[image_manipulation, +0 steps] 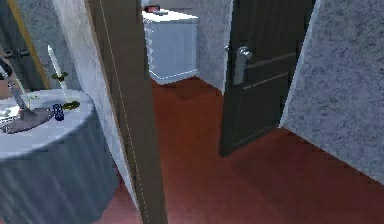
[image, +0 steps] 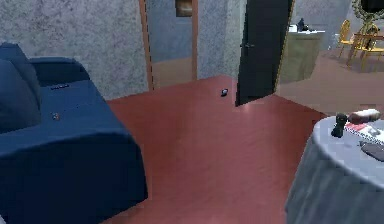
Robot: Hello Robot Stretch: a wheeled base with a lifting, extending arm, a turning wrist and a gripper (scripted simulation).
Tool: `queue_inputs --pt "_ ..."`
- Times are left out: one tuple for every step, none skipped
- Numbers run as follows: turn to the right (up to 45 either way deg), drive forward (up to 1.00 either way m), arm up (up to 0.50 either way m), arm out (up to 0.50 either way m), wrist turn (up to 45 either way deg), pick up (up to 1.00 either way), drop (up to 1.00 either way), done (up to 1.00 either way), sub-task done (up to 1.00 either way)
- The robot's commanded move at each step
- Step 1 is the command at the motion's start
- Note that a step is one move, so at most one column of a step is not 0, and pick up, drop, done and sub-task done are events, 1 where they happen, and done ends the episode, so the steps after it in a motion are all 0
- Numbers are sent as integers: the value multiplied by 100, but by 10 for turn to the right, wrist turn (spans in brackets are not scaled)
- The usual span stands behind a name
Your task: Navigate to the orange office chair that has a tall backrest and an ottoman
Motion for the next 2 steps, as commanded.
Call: queue_inputs --pt "0 100 0 0 0 0 0 0 0" --pt "0 10 0 0 0 0 0 0 0"
